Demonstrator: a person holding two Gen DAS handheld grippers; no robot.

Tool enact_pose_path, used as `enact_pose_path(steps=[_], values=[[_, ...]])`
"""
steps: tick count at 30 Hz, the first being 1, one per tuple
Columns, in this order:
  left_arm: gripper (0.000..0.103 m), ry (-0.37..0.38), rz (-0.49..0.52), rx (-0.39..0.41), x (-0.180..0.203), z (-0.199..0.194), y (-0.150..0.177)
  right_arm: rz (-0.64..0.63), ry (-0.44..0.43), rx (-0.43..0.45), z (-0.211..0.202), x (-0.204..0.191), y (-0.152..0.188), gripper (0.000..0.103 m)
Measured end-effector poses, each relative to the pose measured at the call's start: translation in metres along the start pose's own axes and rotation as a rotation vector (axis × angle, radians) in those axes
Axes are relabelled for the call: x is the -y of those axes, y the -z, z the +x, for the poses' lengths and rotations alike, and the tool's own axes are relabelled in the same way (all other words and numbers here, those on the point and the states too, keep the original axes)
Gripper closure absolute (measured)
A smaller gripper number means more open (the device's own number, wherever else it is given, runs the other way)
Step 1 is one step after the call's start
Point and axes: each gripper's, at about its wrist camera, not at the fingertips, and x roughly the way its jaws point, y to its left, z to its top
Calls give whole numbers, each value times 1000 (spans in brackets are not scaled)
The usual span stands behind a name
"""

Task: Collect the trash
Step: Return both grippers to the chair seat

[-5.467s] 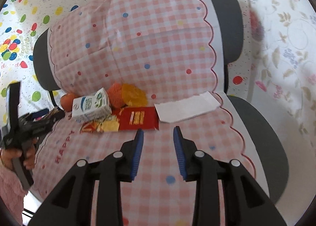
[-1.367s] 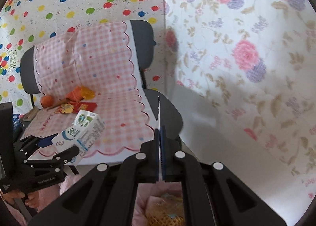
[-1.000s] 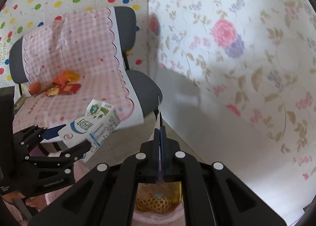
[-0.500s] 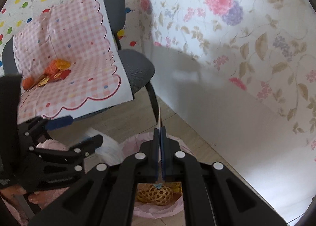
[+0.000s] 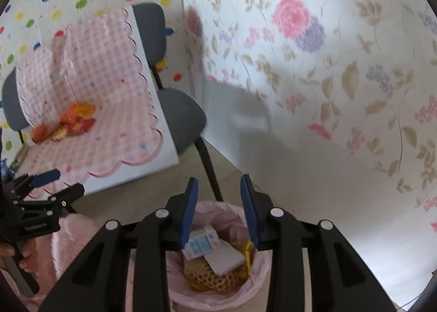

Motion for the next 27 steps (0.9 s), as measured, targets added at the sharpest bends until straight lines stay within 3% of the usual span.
enact_pose_path(steps=[5, 11, 21, 27], values=[[15, -37, -60, 39, -32, -23, -3, -42, -95, 33, -4, -32, -22, 71], [15, -135, -123, 67, -81, -41, -2, -115, -190, 40, 12, -86, -48, 71], [15, -328, -234, 70, -186, -59, -3, -215, -326, 0, 66, -173, -85, 71], [15, -403, -264, 61, -246, -39, -19, -285, -379, -15, 113, -228, -106, 71]])
